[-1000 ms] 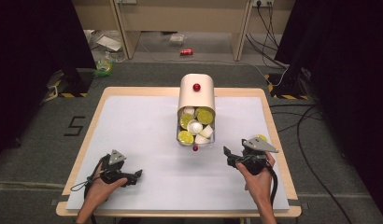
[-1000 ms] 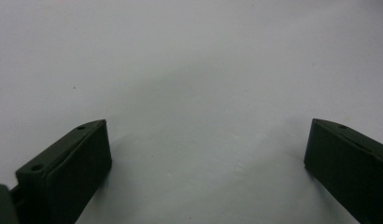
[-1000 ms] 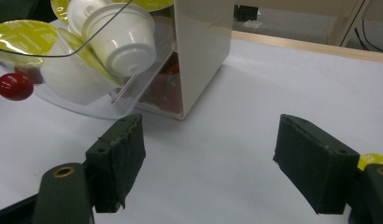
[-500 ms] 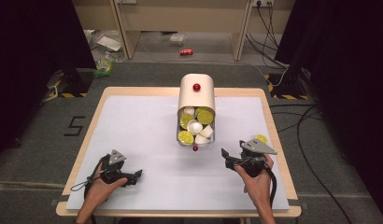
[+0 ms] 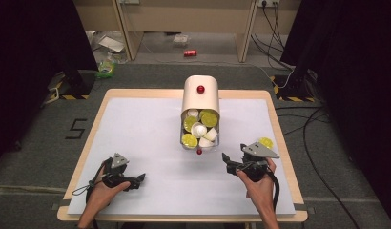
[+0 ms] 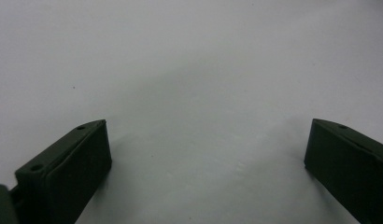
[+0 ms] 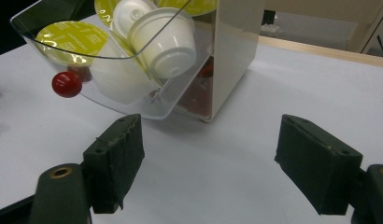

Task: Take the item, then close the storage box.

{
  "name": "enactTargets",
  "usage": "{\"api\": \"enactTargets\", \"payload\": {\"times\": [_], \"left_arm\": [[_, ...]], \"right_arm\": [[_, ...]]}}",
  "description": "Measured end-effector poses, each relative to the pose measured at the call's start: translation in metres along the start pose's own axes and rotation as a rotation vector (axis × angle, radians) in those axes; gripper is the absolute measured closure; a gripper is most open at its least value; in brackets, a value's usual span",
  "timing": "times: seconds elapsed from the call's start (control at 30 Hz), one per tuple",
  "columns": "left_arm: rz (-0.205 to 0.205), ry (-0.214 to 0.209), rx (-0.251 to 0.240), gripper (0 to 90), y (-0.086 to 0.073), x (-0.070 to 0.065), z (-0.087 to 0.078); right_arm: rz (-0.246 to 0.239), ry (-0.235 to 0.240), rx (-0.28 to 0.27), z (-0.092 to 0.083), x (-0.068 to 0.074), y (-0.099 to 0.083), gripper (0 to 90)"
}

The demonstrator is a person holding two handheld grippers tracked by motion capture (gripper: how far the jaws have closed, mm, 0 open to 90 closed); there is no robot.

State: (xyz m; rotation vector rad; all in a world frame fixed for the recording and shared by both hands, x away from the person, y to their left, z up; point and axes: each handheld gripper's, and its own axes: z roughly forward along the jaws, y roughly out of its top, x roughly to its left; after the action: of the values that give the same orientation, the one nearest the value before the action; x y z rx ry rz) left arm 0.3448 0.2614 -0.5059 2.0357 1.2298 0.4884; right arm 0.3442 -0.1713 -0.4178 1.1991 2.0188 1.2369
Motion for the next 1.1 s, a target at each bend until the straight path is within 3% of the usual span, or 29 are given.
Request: {"api": "enactTargets", "payload": {"times": [0.73, 1.1], "left_arm": [[-0.001, -0.001, 0.000, 0.0, 0.000, 0.000, 0.000], [0.000, 0.000, 0.000, 0.0, 0.000, 0.000, 0.000]], "right_arm": [[-0.023, 0.035, 0.014, 0.002, 0.014, 0.003, 18.9], [-0.014, 0.023, 0.016, 0.004, 0.010, 0.000, 18.9]]}}
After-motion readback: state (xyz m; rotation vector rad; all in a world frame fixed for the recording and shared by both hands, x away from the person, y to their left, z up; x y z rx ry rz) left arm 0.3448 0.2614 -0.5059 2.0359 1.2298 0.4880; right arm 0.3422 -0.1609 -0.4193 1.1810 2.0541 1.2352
